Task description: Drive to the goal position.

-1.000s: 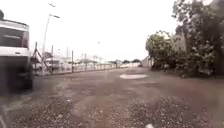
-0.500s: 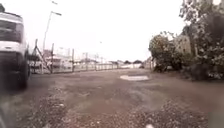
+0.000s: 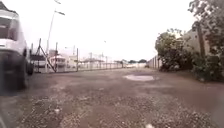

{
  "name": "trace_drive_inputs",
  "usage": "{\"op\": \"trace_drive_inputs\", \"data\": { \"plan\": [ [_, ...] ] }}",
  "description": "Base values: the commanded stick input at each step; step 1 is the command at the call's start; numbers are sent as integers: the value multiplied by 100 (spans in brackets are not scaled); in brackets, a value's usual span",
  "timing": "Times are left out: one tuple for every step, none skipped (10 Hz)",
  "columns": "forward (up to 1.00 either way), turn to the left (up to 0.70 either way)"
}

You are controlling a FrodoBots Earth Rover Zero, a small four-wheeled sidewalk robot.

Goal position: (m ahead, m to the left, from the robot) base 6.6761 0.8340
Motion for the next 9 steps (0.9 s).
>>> {"op": "trace_drive_inputs", "data": {
  "plan": [
    [60, 0],
    [60, 0],
    [60, 0],
    [60, 0],
    [60, 0],
    [60, 0],
    [60, 0],
    [60, 0],
    [60, 0]
  ]
}}
